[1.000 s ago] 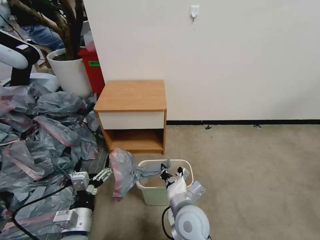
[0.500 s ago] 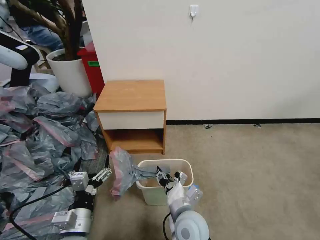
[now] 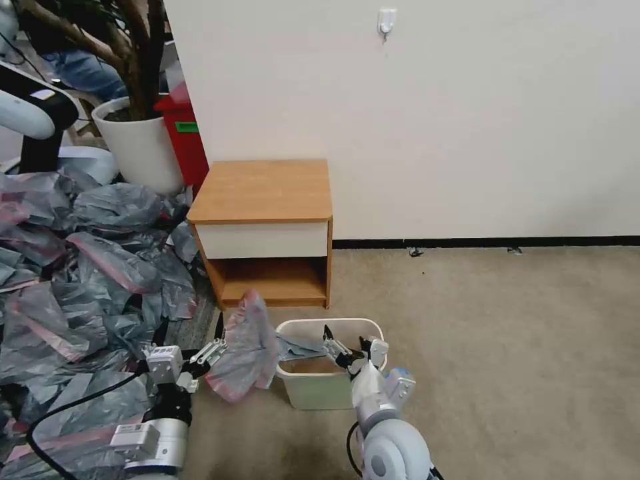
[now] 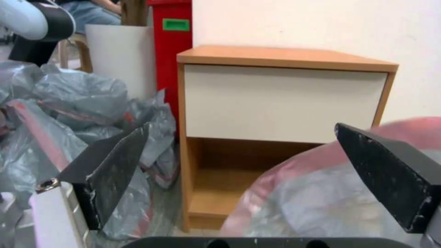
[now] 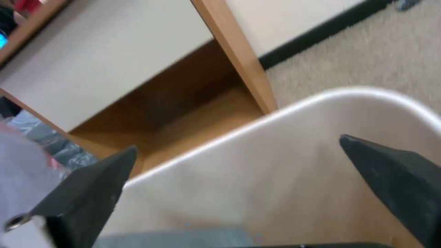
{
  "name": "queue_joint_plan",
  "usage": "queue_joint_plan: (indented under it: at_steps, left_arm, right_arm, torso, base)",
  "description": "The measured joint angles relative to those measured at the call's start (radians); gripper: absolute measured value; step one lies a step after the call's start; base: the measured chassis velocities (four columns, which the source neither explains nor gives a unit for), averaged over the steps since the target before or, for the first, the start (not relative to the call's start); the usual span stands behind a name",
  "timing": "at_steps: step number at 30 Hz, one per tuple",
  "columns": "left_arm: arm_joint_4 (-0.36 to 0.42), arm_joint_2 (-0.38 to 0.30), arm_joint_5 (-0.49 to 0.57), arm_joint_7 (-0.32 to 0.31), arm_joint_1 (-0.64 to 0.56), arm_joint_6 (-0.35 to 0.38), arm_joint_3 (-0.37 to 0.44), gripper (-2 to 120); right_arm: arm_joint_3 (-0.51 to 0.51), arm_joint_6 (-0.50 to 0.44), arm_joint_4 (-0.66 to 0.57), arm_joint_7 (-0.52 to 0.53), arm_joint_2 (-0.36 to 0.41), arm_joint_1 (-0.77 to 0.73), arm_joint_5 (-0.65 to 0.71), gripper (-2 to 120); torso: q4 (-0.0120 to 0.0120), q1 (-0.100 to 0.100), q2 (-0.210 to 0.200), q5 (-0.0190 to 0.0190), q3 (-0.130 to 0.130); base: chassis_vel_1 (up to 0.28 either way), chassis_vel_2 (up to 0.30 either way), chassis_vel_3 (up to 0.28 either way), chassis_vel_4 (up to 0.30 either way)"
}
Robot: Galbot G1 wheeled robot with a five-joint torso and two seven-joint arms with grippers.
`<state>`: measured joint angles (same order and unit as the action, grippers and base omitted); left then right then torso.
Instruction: Pick up the garbage bag from the table and place it over the trash can.
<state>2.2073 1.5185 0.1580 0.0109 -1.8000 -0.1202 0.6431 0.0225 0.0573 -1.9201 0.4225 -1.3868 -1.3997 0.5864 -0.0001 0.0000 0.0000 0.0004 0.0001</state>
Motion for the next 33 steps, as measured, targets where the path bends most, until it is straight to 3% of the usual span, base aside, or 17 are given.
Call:
queue_joint_plan:
  at_steps: [10,18,27,31,32,33]
  left_arm:
    - [-0.022,0.009,-0.024,0.004,-0.002,-0.007,-0.012,100]
    - [-0.038,0.015,-0.040,0.019,-0.004,-0.010,-0.018,100]
    - [-0.020,0.005,-0.025,0.038,-0.012,-0.019,-0.012,100]
    - [0.040,-0.020,0.130,0.156,-0.024,-0.051,-0.006,100]
    - [0.040,-0.020,0.130,0.156,-0.024,-0.051,-0.006,100]
    - [0.068,-0.030,0.191,0.206,-0.027,-0.050,-0.007,100]
  right_arm:
    - [0.019,-0.006,-0.068,-0.020,0.016,0.002,-0.029,114]
    - [0.062,-0.009,-0.095,-0.021,0.030,0.013,-0.031,103]
    - [0.081,-0.010,-0.128,-0.021,0.036,0.016,-0.031,100]
    - [0.089,-0.008,-0.151,-0.021,0.043,0.007,-0.030,100]
    - [0.089,-0.008,-0.151,-0.021,0.043,0.007,-0.030,100]
    - [0.092,-0.008,-0.156,-0.021,0.044,0.006,-0.030,100]
  torso:
    - [0.0000,0.000,0.000,-0.0004,0.000]
    - [0.0000,0.000,0.000,-0.0003,0.000]
    - [0.0001,0.000,0.000,-0.0004,0.000]
    - [0.0001,0.000,0.000,-0.0005,0.000]
    - [0.0001,0.000,0.000,-0.0005,0.000]
    - [0.0001,0.000,0.000,-0.0004,0.000]
  base:
    - [0.000,0.000,0.000,0.000]
    - [0.000,0.000,0.000,0.000]
    - [0.000,0.000,0.000,0.000]
    - [0.000,0.000,0.000,0.000]
    - [0.000,0.000,0.000,0.000]
    - [0.000,0.000,0.000,0.000]
